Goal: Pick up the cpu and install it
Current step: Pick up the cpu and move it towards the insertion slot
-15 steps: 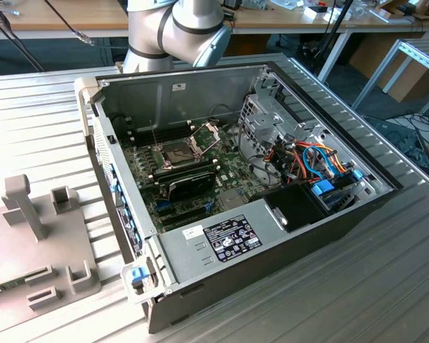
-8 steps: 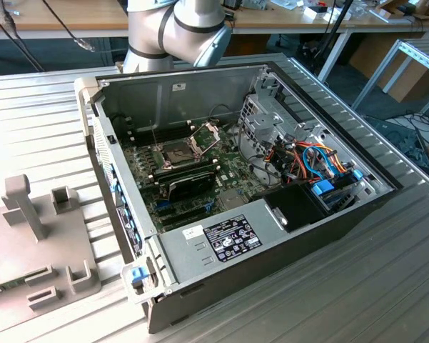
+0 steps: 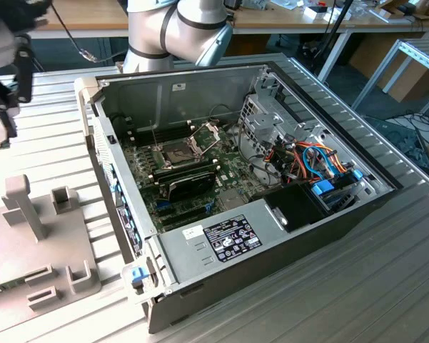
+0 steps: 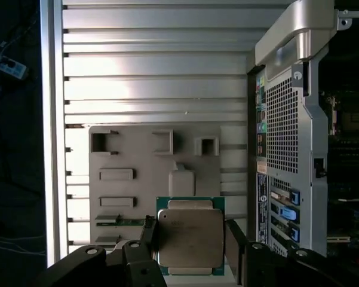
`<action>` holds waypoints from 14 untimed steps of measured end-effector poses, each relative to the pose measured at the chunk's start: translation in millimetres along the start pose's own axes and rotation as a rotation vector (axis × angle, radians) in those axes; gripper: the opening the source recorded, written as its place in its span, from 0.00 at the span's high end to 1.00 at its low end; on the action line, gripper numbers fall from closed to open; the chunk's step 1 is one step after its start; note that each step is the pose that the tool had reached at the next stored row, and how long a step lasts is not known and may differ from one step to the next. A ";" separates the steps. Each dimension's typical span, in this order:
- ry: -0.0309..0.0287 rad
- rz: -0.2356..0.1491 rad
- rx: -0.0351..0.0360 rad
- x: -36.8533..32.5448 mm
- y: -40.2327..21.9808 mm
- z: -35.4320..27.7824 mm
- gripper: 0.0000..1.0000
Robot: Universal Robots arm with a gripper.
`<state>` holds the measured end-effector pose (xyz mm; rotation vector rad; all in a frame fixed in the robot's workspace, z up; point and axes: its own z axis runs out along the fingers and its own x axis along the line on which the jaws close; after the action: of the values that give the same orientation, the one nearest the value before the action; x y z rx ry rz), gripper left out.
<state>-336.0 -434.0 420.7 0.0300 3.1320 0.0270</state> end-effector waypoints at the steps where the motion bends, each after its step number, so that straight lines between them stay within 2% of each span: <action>1: 0.0007 0.000 0.0000 -5.1 0.1 0.3 0.45; 5: 0.0036 0.000 0.0000 -23.4 0.6 1.4 0.45; 6: 0.0048 0.000 0.0001 -31.1 0.7 1.7 0.45; 7: 0.0063 0.000 0.0000 -43.2 0.9 2.4 0.45; 8: 0.0073 0.000 0.0002 -50.1 1.1 2.6 0.45; 9: 0.0078 0.000 0.0003 -53.8 1.1 2.8 0.45; 13: 0.0102 0.000 0.0001 -81.5 1.6 3.9 0.45; 14: 0.0105 0.000 0.0001 -85.8 1.7 4.0 0.45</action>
<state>-250.1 -433.8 417.5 0.0302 3.1425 0.0270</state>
